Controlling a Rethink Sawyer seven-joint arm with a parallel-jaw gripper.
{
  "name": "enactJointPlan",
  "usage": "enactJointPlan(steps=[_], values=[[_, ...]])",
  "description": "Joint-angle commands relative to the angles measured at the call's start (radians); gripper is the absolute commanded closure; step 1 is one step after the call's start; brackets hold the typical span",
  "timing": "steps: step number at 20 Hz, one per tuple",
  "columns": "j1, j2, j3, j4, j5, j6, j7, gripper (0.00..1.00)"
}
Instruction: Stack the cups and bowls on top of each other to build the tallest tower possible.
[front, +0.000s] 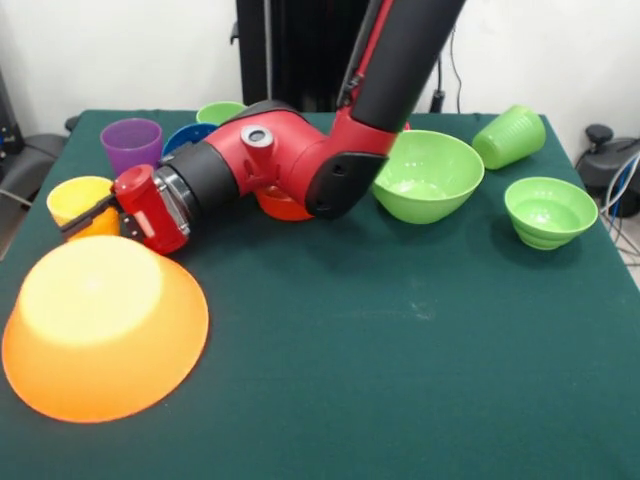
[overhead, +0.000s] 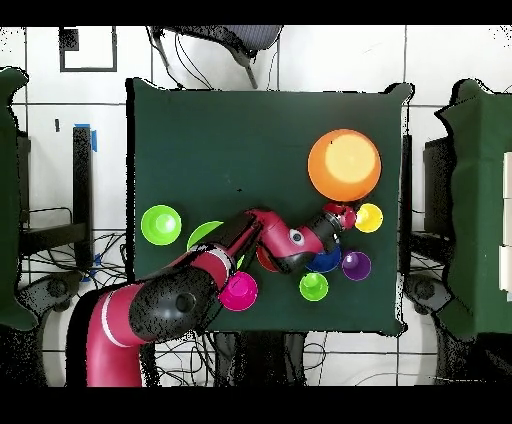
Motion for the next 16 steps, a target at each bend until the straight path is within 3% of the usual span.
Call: enactJointPlan(steps=[1,12,16], values=[[-0.068,0.025,0.224,-0.007,0.226,-0.167,-0.43,0.0],[-0.109,-0.027,0.23,0.047,0.308,-0.226,-0.522,0.0],[-0.153,-0.058,0.253,0.071,0.355,-0.275,-0.517,0.0]])
